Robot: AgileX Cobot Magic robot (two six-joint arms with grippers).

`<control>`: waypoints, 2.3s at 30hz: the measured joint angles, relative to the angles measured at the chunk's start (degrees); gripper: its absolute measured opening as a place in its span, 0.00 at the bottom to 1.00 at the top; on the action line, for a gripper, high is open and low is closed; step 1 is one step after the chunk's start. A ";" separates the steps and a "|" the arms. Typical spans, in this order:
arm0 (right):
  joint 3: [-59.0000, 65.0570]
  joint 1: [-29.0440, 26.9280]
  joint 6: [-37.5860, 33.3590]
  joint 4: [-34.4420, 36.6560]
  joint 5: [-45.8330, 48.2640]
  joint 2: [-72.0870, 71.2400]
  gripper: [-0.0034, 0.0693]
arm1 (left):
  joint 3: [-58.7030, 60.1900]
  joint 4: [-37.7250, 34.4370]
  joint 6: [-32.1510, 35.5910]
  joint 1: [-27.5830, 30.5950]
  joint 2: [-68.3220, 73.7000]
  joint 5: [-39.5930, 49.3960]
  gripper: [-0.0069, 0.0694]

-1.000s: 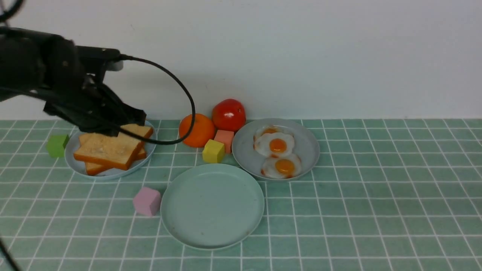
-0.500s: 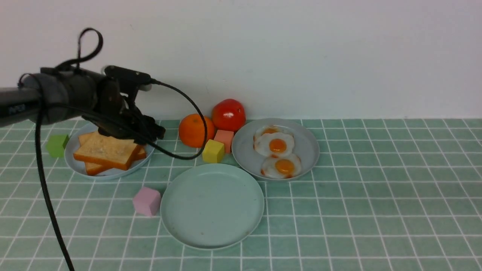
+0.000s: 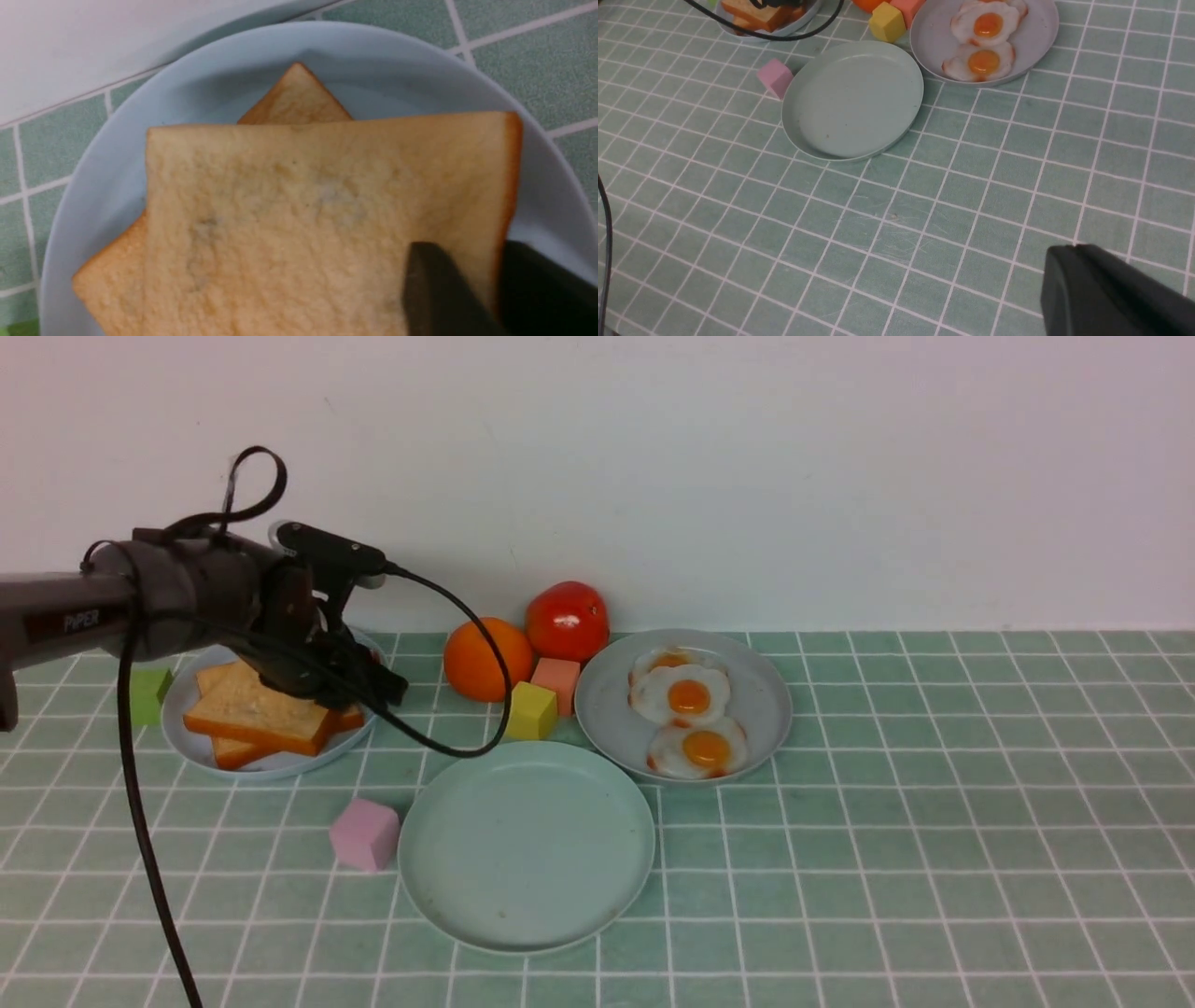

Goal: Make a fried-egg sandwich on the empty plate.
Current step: Use the left arm to grab a slice of bread, then use the left arm to put a slice of bread into the empty plate in the middle, then use the right arm to grab a fried egg

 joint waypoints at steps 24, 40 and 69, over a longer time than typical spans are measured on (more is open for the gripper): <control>0.00 0.00 -1.50 -0.06 0.63 0.00 0.08 | 14.13 -2.83 2.23 -26.26 -23.91 13.15 0.12; 0.00 0.00 -1.22 -0.19 3.65 0.00 0.11 | 14.31 6.69 -1.58 -31.97 -12.84 7.28 0.14; -8.15 0.00 -10.10 16.04 -15.77 42.83 0.48 | 32.86 0.44 -20.57 -35.39 -71.83 9.83 0.07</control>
